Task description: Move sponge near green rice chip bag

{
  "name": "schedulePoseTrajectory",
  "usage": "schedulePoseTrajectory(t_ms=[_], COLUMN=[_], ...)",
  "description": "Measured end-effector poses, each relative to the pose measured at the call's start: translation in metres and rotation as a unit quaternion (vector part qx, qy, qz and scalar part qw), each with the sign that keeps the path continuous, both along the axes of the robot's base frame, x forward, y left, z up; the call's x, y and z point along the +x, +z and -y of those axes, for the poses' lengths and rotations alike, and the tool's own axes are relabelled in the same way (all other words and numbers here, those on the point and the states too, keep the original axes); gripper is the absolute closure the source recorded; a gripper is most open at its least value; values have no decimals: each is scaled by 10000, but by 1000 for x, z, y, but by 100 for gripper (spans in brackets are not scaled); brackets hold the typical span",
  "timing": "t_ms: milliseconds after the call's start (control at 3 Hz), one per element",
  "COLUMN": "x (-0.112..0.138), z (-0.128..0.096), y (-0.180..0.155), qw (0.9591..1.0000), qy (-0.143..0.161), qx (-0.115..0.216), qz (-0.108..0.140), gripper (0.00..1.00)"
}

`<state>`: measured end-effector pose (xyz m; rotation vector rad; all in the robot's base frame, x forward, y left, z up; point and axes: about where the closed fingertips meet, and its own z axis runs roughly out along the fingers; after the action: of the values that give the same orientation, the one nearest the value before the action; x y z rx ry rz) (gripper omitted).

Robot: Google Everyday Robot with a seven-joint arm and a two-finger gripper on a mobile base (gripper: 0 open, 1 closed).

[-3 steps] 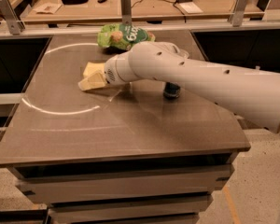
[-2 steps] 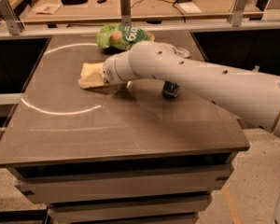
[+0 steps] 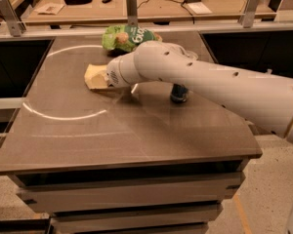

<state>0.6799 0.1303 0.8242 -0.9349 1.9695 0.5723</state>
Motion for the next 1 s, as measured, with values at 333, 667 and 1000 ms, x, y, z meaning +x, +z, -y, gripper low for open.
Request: schedulePoseTrajectory(t_ms=[333,667,1000], x=[0,34,81], z=[0,16,31], y=[0,12,28], qw=[10000,9989,9956], qy=[-1,-245,-450], qx=[-1,-238,-495], qz=[1,306,658], gripper=[100,100,100])
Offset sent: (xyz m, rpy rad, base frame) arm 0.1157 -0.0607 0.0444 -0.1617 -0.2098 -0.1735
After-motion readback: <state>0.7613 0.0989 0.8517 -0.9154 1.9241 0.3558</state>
